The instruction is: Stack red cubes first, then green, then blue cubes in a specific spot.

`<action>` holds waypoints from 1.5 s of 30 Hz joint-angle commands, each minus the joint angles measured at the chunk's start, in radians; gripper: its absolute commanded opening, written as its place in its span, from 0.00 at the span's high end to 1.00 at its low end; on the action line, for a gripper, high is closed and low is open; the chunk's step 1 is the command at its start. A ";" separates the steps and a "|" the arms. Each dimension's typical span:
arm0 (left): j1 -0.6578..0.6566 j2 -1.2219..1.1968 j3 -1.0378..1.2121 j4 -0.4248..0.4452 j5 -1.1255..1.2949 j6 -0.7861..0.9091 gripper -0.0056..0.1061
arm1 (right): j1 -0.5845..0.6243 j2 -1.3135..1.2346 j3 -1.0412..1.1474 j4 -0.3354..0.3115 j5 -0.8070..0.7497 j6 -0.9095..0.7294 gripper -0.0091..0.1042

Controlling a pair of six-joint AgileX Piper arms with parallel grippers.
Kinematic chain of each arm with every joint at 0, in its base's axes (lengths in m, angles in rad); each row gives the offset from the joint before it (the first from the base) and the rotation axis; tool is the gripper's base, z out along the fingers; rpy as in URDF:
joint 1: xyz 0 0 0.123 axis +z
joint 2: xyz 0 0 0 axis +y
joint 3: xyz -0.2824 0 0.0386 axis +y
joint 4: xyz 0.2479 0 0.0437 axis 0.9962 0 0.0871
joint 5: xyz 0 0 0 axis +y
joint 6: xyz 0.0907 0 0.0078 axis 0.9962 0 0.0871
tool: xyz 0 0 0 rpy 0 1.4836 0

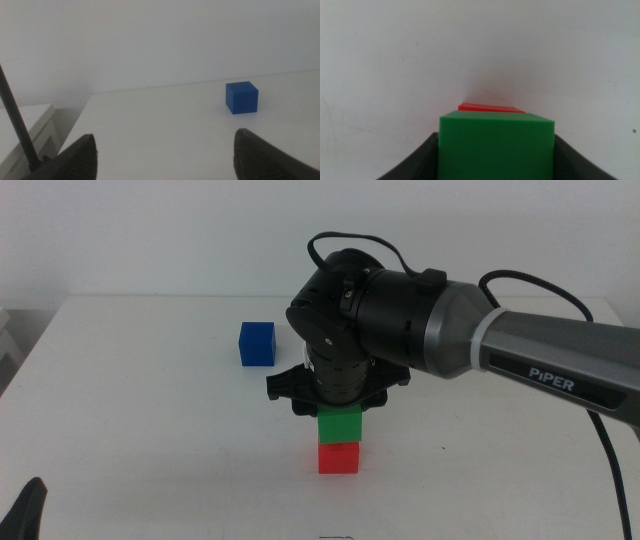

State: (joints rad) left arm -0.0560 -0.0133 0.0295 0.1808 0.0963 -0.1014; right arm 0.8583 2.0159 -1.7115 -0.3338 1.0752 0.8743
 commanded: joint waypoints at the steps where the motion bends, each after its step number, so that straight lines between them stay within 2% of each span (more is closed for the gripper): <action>1: 0.000 -0.020 -0.003 0.001 -0.077 -0.002 0.11 | -0.007 -0.054 -0.033 -0.035 -0.016 0.002 0.93; 15: 0.000 -0.020 -0.003 0.001 -0.077 -0.002 0.11 | -0.007 -0.008 -0.033 -0.033 -0.026 0.002 0.93; 20: 0.000 -0.020 -0.003 0.001 -0.077 -0.002 0.11 | -0.006 -0.005 -0.033 -0.032 -0.012 0.027 0.88; 22: 0.000 -0.020 -0.003 0.001 -0.077 -0.002 0.11 | -0.006 -0.005 -0.033 -0.031 -0.012 0.028 0.84; 26: 0.000 -0.020 -0.003 0.001 -0.077 -0.002 0.11 | -0.006 -0.005 -0.034 -0.032 0.008 0.028 0.50; 32: 0.000 -0.020 -0.003 0.001 -0.077 -0.002 0.11 | -0.006 -0.018 -0.034 -0.032 0.010 0.024 0.23; 36: 0.000 -0.020 -0.003 0.001 -0.077 -0.002 0.11 | 0.002 -0.108 -0.031 -0.035 0.011 -0.038 0.17; 40: 0.000 -0.020 -0.003 0.001 -0.077 -0.002 0.11 | -0.018 -0.276 0.026 -0.014 0.006 -0.164 0.16; 45: 0.000 -0.020 -0.003 0.001 -0.077 -0.002 0.11 | -0.064 -0.547 0.213 0.031 -0.087 -0.373 0.17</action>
State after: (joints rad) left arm -0.0560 -0.0133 0.0295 0.1808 0.0963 -0.1014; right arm 0.8135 1.6015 -1.5277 -0.2953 1.0434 0.5917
